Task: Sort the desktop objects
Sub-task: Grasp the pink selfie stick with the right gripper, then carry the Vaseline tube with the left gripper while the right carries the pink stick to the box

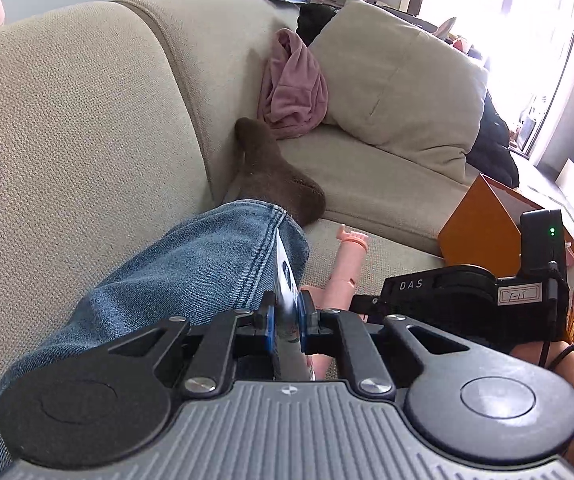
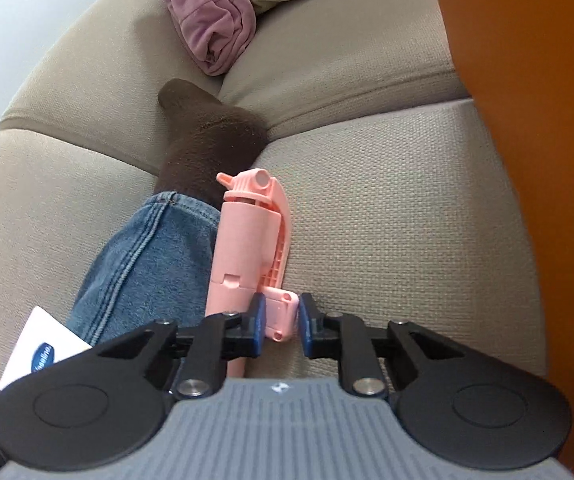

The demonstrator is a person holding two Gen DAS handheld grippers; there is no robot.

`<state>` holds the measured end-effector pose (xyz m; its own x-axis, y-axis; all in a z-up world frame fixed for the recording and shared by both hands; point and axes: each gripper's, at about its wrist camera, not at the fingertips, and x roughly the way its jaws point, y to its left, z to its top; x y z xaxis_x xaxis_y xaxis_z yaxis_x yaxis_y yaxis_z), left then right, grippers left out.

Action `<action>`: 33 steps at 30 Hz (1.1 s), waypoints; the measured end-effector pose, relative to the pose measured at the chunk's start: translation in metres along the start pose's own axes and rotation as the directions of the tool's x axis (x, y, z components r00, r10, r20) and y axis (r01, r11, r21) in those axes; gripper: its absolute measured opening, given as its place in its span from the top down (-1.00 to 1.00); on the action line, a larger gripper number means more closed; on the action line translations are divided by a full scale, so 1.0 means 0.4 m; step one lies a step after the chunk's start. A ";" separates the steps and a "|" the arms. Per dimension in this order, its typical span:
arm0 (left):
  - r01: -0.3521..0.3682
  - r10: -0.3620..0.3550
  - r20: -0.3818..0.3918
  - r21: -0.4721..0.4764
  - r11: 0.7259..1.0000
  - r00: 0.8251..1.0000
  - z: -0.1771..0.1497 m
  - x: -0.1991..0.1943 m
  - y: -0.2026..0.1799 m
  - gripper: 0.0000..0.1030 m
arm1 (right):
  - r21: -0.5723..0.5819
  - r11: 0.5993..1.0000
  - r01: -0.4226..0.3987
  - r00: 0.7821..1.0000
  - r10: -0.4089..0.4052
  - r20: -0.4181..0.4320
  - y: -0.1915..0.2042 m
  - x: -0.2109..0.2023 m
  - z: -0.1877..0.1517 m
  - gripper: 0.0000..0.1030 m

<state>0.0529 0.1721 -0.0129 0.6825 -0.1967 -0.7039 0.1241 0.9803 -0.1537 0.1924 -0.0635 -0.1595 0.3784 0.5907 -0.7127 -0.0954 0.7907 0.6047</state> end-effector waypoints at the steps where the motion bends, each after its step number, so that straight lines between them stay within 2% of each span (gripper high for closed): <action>1: 0.002 -0.002 -0.002 -0.004 1.000 1.000 -0.001 -0.001 0.001 0.76 | 0.003 1.000 -0.012 1.000 0.012 0.013 0.000 -0.001 0.000 0.74; 4: 0.007 -0.007 -0.004 -0.013 1.000 1.000 -0.001 -0.008 0.006 0.76 | -0.041 0.998 -0.047 0.998 0.050 0.050 0.021 -0.028 0.000 0.83; 7: 0.006 -0.006 0.000 -0.007 1.000 1.000 -0.005 -0.016 -0.001 0.76 | -0.145 0.987 -0.074 0.993 0.086 0.078 0.068 -0.076 -0.001 0.88; 11: 0.024 -0.024 0.003 0.019 1.000 1.000 -0.016 -0.037 -0.012 0.76 | -0.352 0.935 0.043 0.990 0.009 0.143 0.128 -0.151 -0.022 0.87; 14: 0.044 -0.043 -0.022 0.044 0.998 0.999 -0.034 -0.042 -0.025 0.76 | -0.504 0.855 0.123 0.990 -0.071 0.121 0.143 -0.193 -0.058 0.88; 19: 0.063 -0.056 -0.071 0.091 0.994 0.996 -0.063 -0.038 -0.048 0.74 | -0.672 0.723 0.157 0.987 -0.139 0.081 0.143 -0.225 -0.150 0.87; 22: 0.045 -0.034 -0.101 0.105 0.993 0.994 -0.074 -0.034 -0.052 0.73 | -0.758 0.623 0.194 0.979 -0.174 0.107 0.164 -0.201 -0.187 0.85; 26: 0.035 -0.024 -0.106 0.104 0.994 0.994 -0.080 -0.039 -0.048 0.74 | -0.817 0.534 0.218 0.972 -0.198 0.130 0.186 -0.171 -0.217 0.84; 28: 0.027 -0.015 -0.114 0.101 0.995 0.993 -0.081 -0.038 -0.045 0.74 | -0.853 0.463 0.243 0.962 -0.229 0.150 0.193 -0.155 -0.246 0.75; 31: 0.021 -0.011 -0.120 0.088 0.996 0.993 -0.086 -0.039 -0.038 0.74 | -0.881 0.367 0.299 0.945 -0.242 0.220 0.194 -0.141 -0.286 0.75; 33: 0.024 -0.015 -0.120 0.074 0.997 0.993 -0.086 -0.039 -0.031 0.74 | -0.883 0.337 0.326 0.937 -0.237 0.255 0.192 -0.138 -0.300 0.75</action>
<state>0.0158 0.1624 -0.0238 0.5893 -0.2125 -0.7795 0.1938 0.9738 -0.1189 0.0539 -0.0161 -0.1164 0.6122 0.3253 -0.7207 -0.7222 0.6011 -0.3421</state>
